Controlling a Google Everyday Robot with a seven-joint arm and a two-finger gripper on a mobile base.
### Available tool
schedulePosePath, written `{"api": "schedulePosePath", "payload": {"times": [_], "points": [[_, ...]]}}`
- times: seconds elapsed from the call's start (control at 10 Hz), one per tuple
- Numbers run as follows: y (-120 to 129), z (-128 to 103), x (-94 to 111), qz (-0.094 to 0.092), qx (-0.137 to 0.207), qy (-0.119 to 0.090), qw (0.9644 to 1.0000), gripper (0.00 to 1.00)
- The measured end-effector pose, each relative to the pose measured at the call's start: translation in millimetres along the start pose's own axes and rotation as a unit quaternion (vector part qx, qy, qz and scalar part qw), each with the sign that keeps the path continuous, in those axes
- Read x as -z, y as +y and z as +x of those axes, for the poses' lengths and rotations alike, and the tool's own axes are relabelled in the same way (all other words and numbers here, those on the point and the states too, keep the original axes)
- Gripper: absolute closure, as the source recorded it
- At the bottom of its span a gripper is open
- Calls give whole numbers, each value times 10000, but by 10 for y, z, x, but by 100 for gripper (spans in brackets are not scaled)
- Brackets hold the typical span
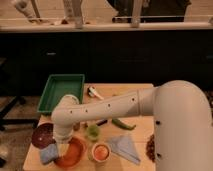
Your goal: Wipe red bowl with sponge
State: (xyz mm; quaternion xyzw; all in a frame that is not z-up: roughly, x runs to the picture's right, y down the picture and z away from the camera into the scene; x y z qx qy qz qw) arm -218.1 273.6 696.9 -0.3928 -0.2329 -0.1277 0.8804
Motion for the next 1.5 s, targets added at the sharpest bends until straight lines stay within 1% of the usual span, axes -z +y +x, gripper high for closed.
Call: {"api": "schedulePosePath", "payload": {"times": [0.1,0.3,0.4,0.6,0.7,0.8,1.0,1.2,1.3,1.5], "points": [[70,92,25,-2,-39,-9,10000,100],[288,462,134,14,-214,-16,9998,100],[355,602,173,28,-310,-9,9995,100],[433,852,217,51,-535,12,9986,100],[433,909,211,44,-584,22,9983,100],[412,916,190,29,-591,22,9982,100],[310,806,102,-20,-534,25,9986,100],[166,549,-16,-74,-404,3,9992,100],[83,375,-80,-104,-280,-26,9996,100],[41,243,-116,-138,-118,-61,9998,100]]}}
